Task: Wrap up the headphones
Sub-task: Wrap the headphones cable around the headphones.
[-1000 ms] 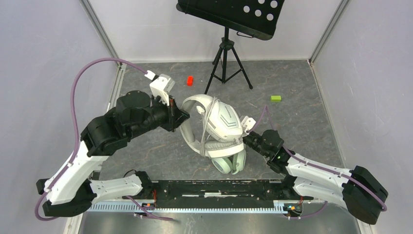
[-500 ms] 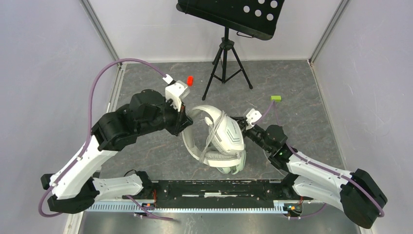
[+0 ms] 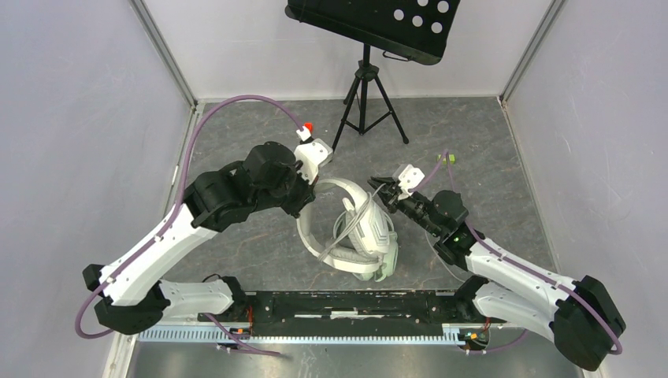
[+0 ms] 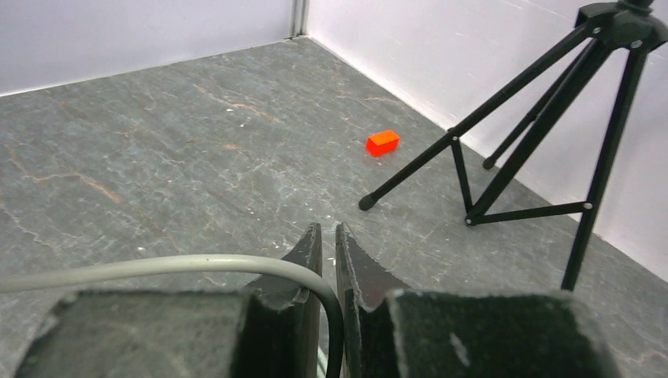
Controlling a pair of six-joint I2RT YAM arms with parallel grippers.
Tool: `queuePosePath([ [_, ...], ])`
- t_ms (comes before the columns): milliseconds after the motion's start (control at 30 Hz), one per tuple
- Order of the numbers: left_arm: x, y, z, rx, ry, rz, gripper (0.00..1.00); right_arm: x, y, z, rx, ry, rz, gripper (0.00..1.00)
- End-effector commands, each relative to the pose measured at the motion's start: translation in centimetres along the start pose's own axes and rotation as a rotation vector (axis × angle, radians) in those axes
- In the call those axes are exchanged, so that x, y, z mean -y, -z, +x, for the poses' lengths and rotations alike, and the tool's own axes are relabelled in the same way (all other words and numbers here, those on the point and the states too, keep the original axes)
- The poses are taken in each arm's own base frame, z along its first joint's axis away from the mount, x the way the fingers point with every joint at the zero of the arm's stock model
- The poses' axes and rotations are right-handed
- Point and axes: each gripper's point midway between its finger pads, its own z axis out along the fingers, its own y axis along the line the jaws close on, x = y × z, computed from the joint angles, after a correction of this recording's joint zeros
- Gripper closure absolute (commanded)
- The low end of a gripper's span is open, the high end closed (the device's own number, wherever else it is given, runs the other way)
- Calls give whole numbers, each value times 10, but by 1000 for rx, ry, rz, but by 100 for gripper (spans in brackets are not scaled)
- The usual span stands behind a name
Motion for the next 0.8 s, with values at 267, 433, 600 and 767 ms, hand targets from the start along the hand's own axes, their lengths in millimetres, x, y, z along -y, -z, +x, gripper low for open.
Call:
queuePosePath([
  [267, -10, 3, -15, 30, -56, -47, 98, 34, -2, -13, 43, 123, 150, 94],
  [433, -15, 7, -17, 26, -55, -77, 98, 35, 4, -9, 61, 114, 167, 86],
  [600, -11, 8, -17, 24, -56, -54, 98, 49, 11, -3, 51, 142, 251, 84],
  [767, -13, 8, -17, 24, -54, -62, 98, 54, 12, 2, 33, 160, 280, 87],
])
